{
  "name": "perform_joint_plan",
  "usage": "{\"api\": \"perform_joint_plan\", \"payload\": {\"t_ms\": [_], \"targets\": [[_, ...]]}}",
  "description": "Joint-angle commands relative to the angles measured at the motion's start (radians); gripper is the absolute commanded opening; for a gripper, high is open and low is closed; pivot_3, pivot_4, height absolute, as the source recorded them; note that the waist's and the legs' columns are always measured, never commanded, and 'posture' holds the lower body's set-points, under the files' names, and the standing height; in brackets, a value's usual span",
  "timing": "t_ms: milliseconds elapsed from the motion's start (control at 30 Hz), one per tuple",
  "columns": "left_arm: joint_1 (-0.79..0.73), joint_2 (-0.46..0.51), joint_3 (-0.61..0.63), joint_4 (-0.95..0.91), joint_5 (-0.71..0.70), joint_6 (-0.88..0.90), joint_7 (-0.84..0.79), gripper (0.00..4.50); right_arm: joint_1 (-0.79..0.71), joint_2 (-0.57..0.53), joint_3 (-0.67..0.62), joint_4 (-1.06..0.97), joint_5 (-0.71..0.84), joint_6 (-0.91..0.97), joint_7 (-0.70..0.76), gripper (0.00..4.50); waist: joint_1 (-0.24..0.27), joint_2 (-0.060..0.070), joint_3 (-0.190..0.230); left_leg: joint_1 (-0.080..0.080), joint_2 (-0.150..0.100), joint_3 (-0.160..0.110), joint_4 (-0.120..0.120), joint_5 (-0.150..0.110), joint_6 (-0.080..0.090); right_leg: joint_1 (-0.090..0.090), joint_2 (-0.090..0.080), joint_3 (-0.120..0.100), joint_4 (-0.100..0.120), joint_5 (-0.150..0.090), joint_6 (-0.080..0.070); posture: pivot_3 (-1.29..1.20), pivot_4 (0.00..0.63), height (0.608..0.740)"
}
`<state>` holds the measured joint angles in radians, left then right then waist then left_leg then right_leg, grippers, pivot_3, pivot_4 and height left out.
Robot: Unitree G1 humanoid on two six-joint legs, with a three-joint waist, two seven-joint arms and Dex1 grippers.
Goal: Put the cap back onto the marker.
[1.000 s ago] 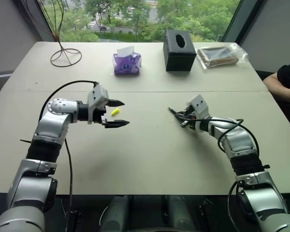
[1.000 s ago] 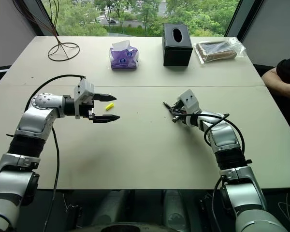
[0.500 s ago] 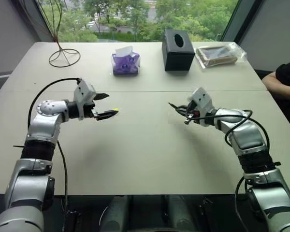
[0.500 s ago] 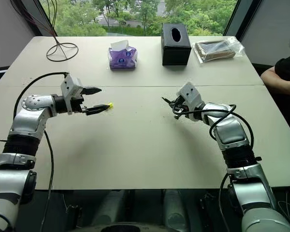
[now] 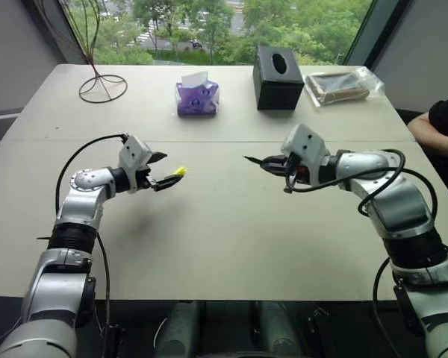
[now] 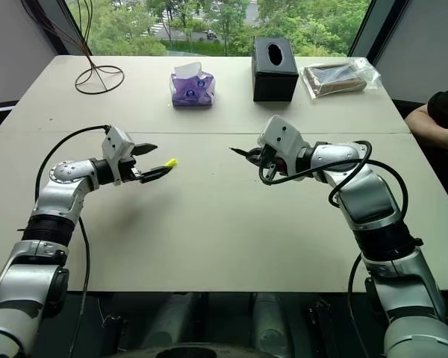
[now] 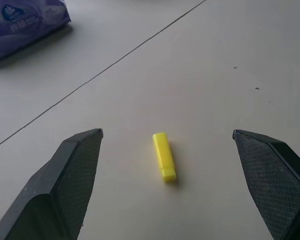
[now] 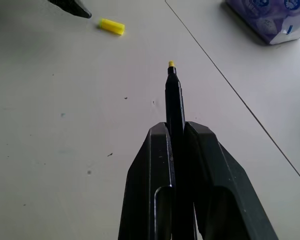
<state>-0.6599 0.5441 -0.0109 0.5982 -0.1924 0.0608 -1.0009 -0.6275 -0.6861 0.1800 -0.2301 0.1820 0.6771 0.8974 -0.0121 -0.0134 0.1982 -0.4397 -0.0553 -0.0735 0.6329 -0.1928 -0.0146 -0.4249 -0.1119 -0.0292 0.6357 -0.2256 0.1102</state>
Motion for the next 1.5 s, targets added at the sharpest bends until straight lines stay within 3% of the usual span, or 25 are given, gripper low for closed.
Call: {"api": "perform_joint_plan", "payload": {"t_ms": [33,567,667,867,900,1167,1500], "targets": [[-0.008,-0.003,-0.019,0.028,0.042,-0.005,0.022,4.36,0.01,-0.03,-0.012,-0.081,0.027,0.017,0.028,0.06,-0.001,0.0,0.0,0.0,0.0,0.0,0.0,0.0,0.0,0.0,0.0,0.0,0.0,0.0,0.0,0.0,0.15,0.74],[-0.069,-0.059,-0.042,0.125,0.101,-0.001,0.061,4.36,0.034,-0.035,-0.031,-0.126,0.05,0.056,-0.02,0.06,0.002,0.0,0.0,0.0,0.0,-0.003,0.001,0.0,0.0,0.0,0.0,0.0,0.0,0.0,0.0,0.0,0.15,0.74],[-0.069,-0.06,-0.042,0.127,0.103,0.0,0.059,3.5,0.04,-0.035,-0.038,-0.127,0.055,0.059,-0.03,0.0,0.002,0.0,0.0,0.0,0.0,-0.003,0.002,0.0,0.0,0.0,0.0,0.0,0.0,0.0,0.0,0.0,0.15,0.74],[-0.067,-0.067,-0.04,0.12,0.107,0.007,0.062,0.39,0.044,-0.036,-0.044,-0.126,0.063,0.06,-0.044,0.0,0.001,0.0,0.0,0.0,0.0,-0.003,0.002,0.0,0.0,0.0,0.0,0.0,0.0,0.0,0.0,0.0,0.15,0.74],[-0.066,-0.068,-0.039,0.117,0.106,0.01,0.063,0.07,0.046,-0.037,-0.045,-0.128,0.066,0.061,-0.045,0.0,0.001,0.0,0.0,0.0,0.0,-0.003,0.002,0.0,0.0,0.0,0.0,0.0,0.0,0.0,0.0,0.0,0.15,0.74],[-0.088,-0.059,-0.036,0.107,0.104,-0.024,0.05,0.07,0.067,-0.071,-0.061,-0.134,0.085,0.053,-0.031,0.0,0.001,0.0,0.0,0.0,0.0,-0.003,0.002,0.0,0.0,0.001,0.0,0.0,0.0,0.0,0.0,0.0,0.15,0.74],[-0.208,-0.015,-0.082,0.003,0.075,-0.024,-0.228,0.07,0.001,-0.165,-0.082,-0.048,0.117,-0.054,0.129,0.0,0.0,-0.001,0.0,-0.001,0.0,-0.001,0.002,0.0,0.0,0.0,0.0,-0.001,0.0,0.0,0.0,0.0,0.15,0.74]]}}
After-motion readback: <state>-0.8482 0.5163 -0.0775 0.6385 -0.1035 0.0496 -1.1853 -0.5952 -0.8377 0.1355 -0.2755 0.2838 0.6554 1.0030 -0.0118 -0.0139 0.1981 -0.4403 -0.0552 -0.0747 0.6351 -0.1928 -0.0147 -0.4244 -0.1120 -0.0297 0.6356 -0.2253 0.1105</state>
